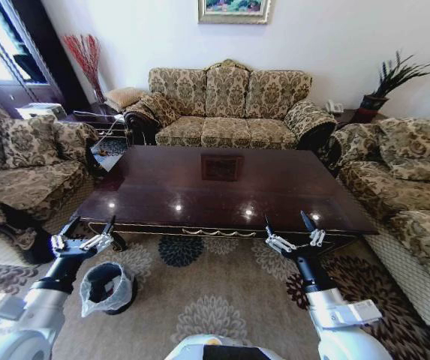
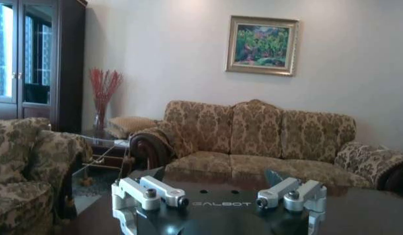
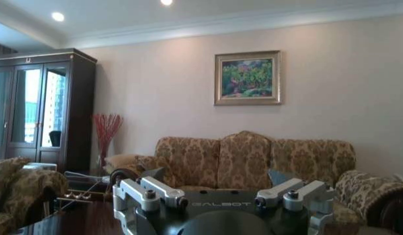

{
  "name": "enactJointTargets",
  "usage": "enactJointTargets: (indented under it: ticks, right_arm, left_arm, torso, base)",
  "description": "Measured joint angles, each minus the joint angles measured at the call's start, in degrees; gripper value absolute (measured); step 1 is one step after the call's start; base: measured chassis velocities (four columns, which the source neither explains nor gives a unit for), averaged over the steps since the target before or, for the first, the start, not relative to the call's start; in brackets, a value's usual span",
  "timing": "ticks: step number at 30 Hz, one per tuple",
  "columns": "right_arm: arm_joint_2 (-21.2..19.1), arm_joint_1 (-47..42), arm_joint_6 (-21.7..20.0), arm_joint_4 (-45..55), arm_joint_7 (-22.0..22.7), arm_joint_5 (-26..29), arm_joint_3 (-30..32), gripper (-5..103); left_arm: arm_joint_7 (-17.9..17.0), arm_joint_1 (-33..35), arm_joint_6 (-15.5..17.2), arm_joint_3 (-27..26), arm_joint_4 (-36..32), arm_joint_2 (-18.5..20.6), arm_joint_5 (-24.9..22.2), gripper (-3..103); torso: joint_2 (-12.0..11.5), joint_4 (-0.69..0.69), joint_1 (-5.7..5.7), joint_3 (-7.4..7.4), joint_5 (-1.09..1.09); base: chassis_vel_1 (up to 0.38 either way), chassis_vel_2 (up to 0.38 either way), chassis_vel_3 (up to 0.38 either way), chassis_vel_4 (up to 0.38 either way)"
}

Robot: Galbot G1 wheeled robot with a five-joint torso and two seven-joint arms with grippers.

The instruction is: Move to the front of the table and place the trash on the table into the trash bin.

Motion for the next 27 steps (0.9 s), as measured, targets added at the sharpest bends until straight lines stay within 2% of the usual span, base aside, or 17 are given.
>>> enactJointTargets:
  ticks: [6,27]
  right_arm:
    - [0.00,0.00,0.00,0.00,0.00,0.00,0.00,100]
    - [0.00,0.00,0.00,0.00,0.00,0.00,0.00,100]
  left_arm:
    - [0.00,0.00,0.00,0.00,0.00,0.00,0.00,100]
    - [0.00,0.00,0.00,0.00,0.00,0.00,0.00,100]
  torso:
    - [0.00,0.00,0.01,0.00,0.06]
    - [0.00,0.00,0.01,0.00,0.02]
  base:
    - [-0.022,-0.012,0.028,0.012]
    - [0.000,0.000,0.000,0.000]
